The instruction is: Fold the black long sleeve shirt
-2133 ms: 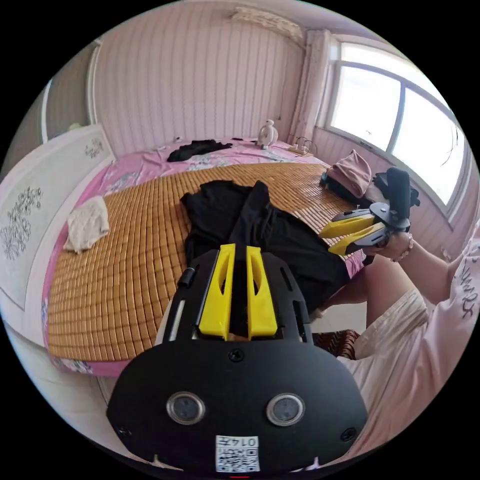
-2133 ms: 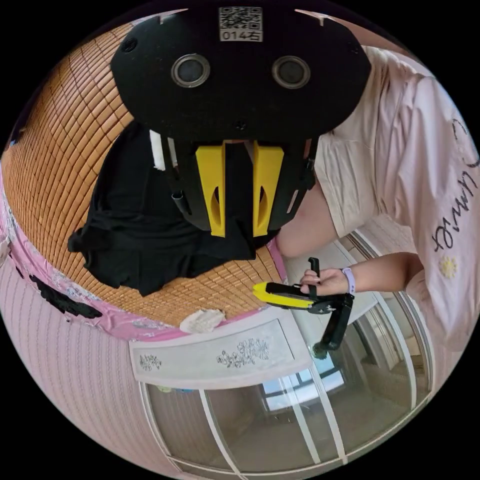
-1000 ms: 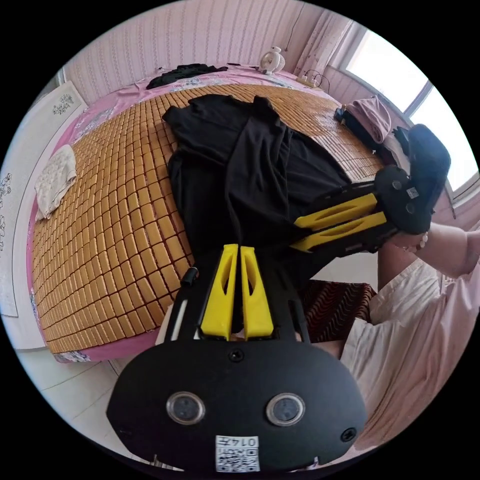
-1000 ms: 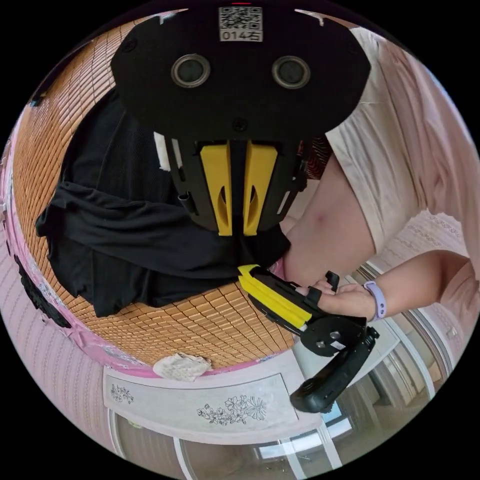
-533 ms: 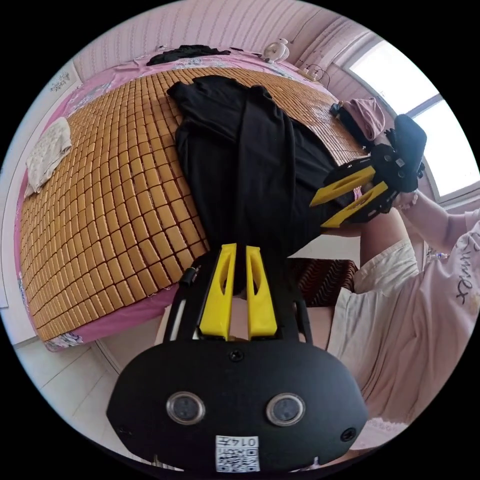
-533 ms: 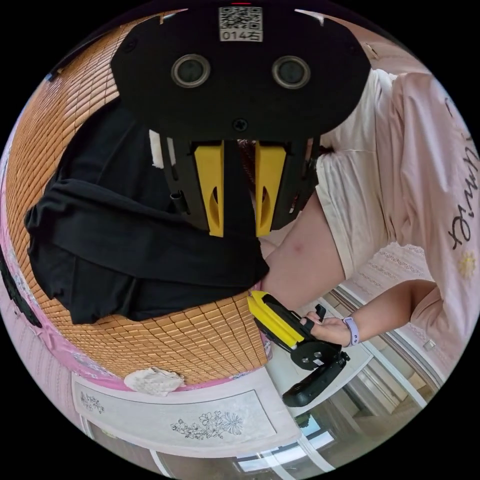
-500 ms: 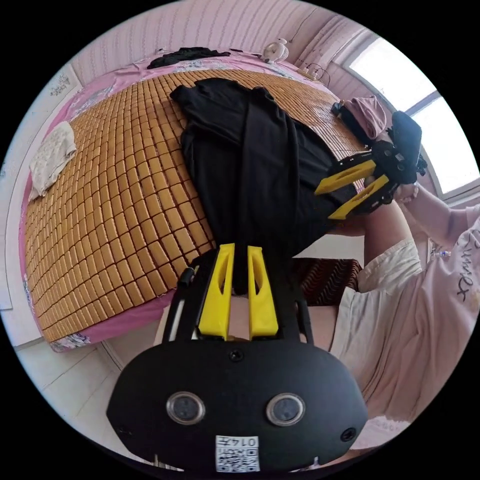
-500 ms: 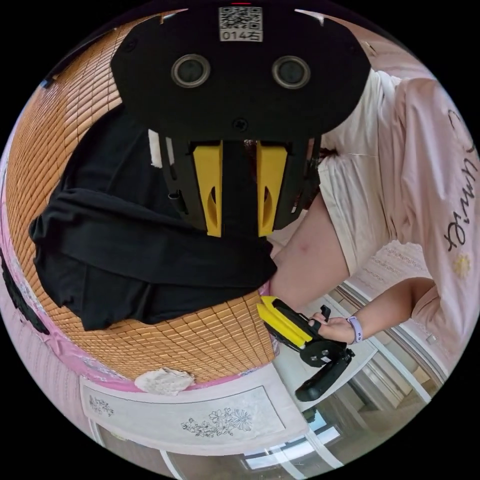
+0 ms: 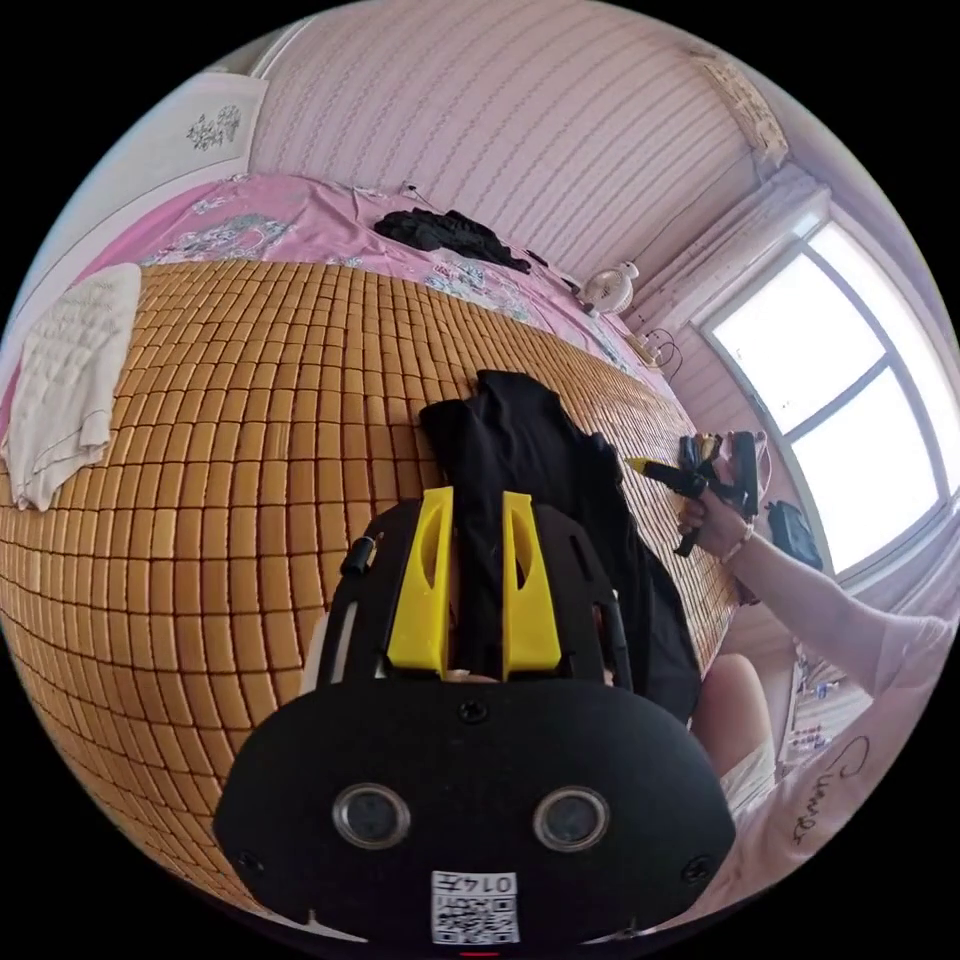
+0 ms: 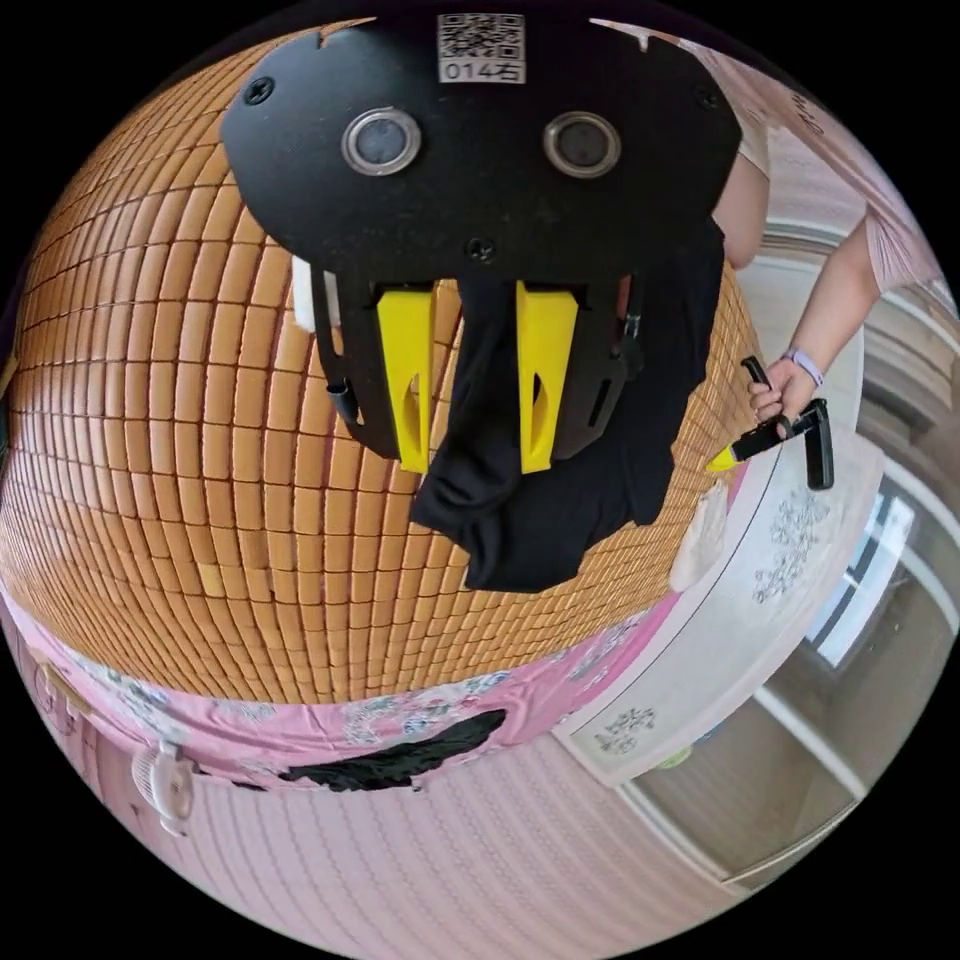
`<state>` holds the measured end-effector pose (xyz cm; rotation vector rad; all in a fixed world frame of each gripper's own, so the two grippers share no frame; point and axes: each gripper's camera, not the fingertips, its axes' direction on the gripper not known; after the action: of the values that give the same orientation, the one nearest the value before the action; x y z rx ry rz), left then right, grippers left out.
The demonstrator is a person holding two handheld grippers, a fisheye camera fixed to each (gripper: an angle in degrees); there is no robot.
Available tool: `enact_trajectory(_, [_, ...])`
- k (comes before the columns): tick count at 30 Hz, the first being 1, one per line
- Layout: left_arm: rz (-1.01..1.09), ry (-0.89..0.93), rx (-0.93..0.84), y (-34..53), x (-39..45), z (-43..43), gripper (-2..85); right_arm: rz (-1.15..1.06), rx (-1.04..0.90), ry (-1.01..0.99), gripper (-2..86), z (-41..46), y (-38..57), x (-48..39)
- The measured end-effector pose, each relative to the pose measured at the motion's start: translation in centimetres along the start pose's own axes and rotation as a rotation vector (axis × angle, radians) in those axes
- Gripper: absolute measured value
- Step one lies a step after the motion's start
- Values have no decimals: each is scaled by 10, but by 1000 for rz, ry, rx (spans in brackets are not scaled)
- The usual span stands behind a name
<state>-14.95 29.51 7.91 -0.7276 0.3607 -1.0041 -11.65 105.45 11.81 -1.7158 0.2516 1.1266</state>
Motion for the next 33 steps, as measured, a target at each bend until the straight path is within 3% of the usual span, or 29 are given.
enact_trajectory(6, [-160,-23,-103,-56,-25,71,94,93,-65,-138,92,39,-31,50])
enact_trajectory(11, [-147,-11,-165,-73,-25,99,26,23,-71,-135,29,36,-50,55])
enact_trajectory(17, [-41,-81,5,-92,13,70,0,-2,118,-129,19,-23,-67,52])
enact_trajectory(24, [203,32,157,-44,81,-23,9,-206,244,-320,26,-126,3,11])
enact_trajectory(28, [266,59,56,56,99,-58,32,-394,-14,-360,46,-138,125,-25])
enact_trajectory(31, [197,-26,-62,151,96,-66,37,-360,-296,-180,66,-102,209,-39])
enact_trajectory(33, [150,-85,-121,203,98,-69,34,-362,-375,-109,70,-89,239,-51])
